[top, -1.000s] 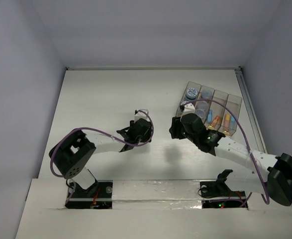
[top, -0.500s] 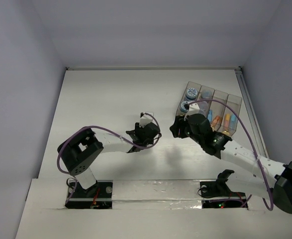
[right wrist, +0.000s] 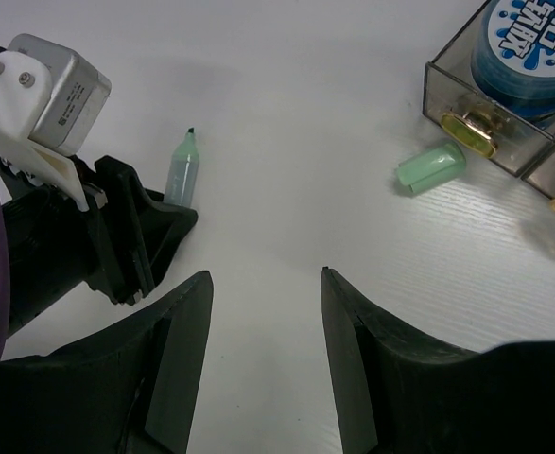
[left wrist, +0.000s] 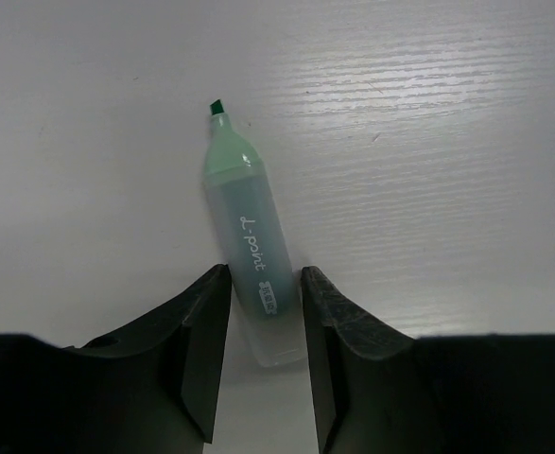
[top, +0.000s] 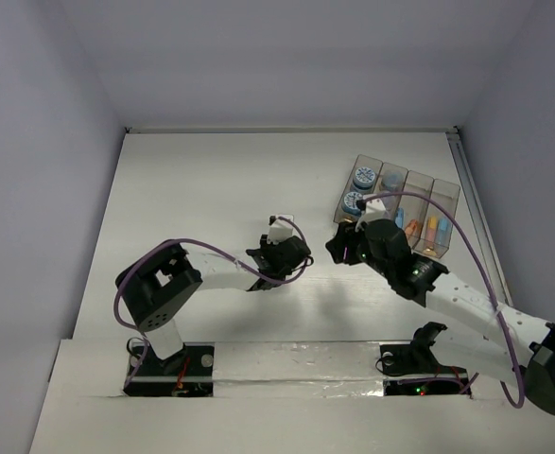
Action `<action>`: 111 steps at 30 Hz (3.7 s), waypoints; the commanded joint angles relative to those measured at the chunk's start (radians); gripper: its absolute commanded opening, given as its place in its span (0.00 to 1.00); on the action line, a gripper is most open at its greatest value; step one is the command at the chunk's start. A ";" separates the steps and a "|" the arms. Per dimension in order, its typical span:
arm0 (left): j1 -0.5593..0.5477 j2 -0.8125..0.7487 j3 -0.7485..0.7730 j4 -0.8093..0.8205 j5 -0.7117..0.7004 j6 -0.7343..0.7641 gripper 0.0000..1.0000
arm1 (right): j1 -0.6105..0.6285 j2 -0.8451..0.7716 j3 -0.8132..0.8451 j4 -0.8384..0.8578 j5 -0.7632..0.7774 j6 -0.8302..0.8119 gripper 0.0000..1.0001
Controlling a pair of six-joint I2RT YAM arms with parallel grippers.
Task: Sort the stationery into containers
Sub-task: Pick up the pen from the center of the board, then pick up the pen cap from the center of the board.
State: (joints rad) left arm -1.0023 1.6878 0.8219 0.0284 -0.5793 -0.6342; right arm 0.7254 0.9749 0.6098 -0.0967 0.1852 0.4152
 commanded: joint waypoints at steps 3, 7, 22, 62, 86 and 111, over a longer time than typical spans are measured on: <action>-0.004 0.033 -0.012 -0.035 0.024 -0.015 0.27 | -0.018 -0.028 0.002 0.035 -0.006 -0.004 0.55; 0.005 0.038 -0.023 -0.007 0.033 -0.015 0.12 | -0.040 -0.027 -0.002 0.026 -0.003 0.003 0.56; 0.005 -0.158 -0.155 0.168 0.047 0.060 0.00 | -0.164 0.235 0.031 0.043 -0.017 0.131 0.76; 0.005 -0.568 -0.457 0.508 0.332 0.234 0.00 | -0.103 0.725 0.154 0.213 0.392 0.462 0.35; 0.005 -0.551 -0.448 0.519 0.317 0.235 0.00 | -0.069 0.757 0.200 0.002 0.180 0.244 0.52; 0.005 -0.568 -0.451 0.516 0.311 0.240 0.00 | -0.050 0.846 0.323 -0.196 0.252 0.105 0.40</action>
State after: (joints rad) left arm -0.9993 1.1465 0.3725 0.4923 -0.2619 -0.4015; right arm 0.6693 1.7458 0.9367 -0.1398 0.4568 0.5598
